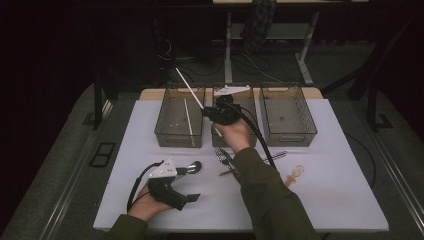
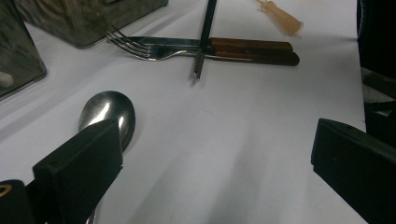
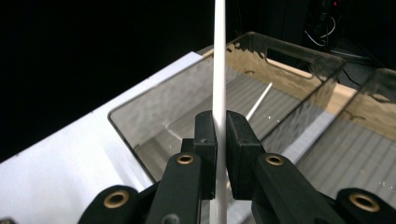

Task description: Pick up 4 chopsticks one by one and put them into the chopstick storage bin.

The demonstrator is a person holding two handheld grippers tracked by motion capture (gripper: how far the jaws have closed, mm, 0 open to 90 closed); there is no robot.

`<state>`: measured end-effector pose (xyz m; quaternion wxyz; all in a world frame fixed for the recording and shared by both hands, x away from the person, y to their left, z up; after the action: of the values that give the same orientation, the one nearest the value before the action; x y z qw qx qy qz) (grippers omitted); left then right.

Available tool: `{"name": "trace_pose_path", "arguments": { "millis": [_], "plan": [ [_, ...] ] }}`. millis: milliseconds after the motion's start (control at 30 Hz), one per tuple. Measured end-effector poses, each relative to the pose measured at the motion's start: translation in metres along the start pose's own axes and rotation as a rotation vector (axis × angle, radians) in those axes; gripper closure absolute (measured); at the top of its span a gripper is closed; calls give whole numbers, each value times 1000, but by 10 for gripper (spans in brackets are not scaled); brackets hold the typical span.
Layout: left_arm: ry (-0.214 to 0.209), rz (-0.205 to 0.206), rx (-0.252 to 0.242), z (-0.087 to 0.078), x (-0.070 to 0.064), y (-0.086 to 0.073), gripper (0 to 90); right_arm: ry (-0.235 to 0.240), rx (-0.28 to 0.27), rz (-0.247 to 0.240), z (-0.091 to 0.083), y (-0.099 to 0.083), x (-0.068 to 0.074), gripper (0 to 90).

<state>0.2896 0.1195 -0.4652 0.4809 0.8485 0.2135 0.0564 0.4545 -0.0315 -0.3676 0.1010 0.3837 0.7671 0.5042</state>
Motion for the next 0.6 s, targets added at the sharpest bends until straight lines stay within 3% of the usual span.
{"name": "trace_pose_path", "arguments": {
  "millis": [600],
  "plan": [
    [-6,-5,-15,-2,0,1,5,-48,19,10,56,19,5,836]
  ]
}}
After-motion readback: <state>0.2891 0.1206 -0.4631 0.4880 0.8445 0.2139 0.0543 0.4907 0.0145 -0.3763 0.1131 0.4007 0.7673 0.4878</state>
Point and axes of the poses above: each handheld gripper's, and its own axes: z roughly forward along the jaws, y roughly out of its top, x roughly to its left, the point moved 5 cm from there along z, roughly forward along the jaws, and after that the axes turned 3 degrees about z, right-handed, at the moved point
